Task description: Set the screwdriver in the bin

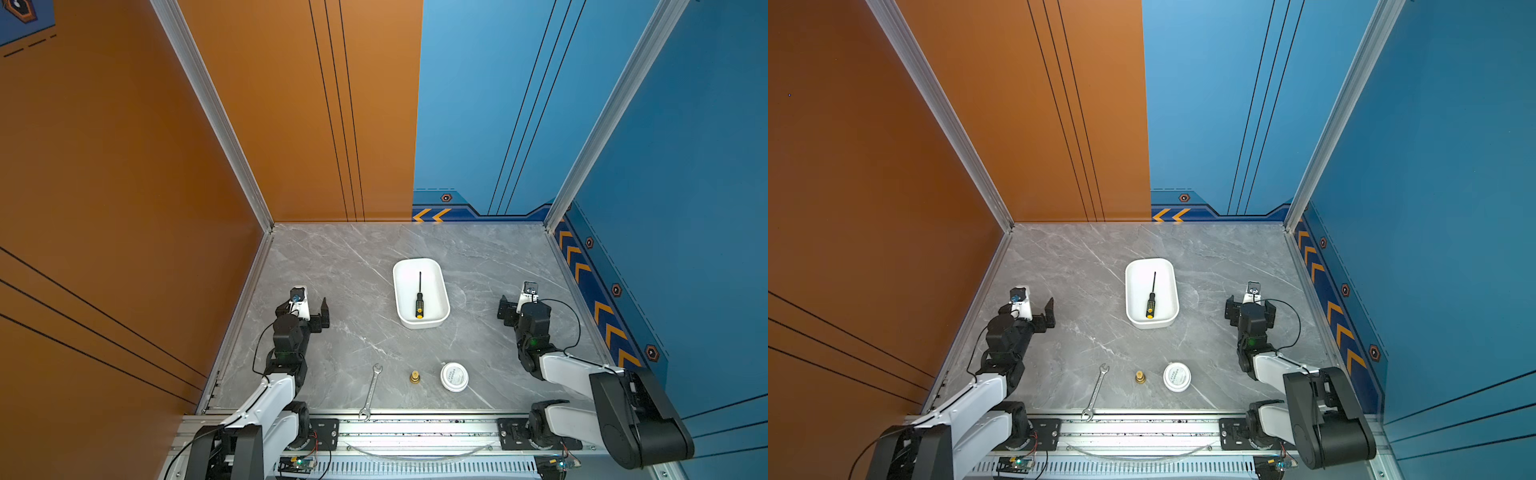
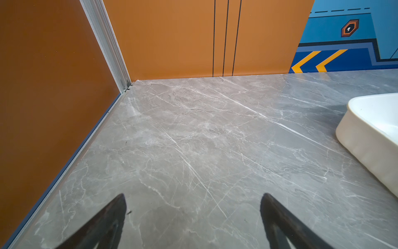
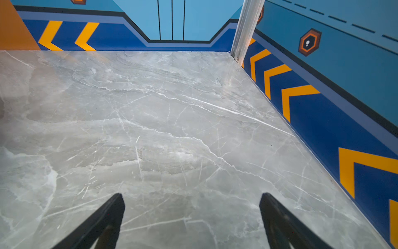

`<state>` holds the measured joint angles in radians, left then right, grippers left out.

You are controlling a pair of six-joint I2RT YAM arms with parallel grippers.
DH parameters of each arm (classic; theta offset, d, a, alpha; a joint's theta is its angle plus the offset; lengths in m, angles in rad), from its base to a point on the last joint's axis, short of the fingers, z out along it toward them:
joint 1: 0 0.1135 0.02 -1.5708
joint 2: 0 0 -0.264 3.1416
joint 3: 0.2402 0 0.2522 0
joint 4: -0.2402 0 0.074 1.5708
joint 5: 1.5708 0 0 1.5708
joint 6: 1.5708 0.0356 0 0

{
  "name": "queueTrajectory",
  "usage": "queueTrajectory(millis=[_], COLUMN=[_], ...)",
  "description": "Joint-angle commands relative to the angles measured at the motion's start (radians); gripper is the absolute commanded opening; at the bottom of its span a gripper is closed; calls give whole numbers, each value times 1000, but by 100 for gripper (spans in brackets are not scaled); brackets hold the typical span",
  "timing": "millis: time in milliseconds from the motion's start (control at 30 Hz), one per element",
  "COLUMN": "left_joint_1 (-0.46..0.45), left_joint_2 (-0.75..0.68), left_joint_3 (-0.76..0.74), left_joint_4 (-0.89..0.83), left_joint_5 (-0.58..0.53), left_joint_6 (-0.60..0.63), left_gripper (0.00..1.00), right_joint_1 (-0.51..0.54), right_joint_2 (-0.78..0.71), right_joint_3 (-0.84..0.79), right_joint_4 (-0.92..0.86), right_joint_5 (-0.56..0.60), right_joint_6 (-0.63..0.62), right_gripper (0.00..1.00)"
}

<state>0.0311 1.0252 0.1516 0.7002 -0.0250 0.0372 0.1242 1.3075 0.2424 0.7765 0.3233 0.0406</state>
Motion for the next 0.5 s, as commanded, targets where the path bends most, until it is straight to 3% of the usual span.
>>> queueTrajectory(millis=[0, 167, 300, 400, 467], left_joint_1=[22, 64, 79, 81, 63], left_joint_2=[79, 193, 301, 459, 532], left_joint_3=[18, 49, 86, 118, 132], left_joint_4=[105, 173, 251, 377, 427], left_joint_5=[65, 127, 165, 222, 203], left_joint_6=[-6, -40, -80, -94, -75], left_gripper=[98, 98, 98, 98, 98], right_joint_1=[-10, -1, -18, -24, -30], right_joint_2=[96, 268, 248, 242, 243], right_joint_3=[19, 3, 29, 54, 68], right_joint_4=[213, 427, 345, 290, 263], right_joint_5=[-63, -44, -59, -70, -80], right_joint_6=[-37, -55, -34, -31, -27], right_gripper=[96, 97, 97, 98, 98])
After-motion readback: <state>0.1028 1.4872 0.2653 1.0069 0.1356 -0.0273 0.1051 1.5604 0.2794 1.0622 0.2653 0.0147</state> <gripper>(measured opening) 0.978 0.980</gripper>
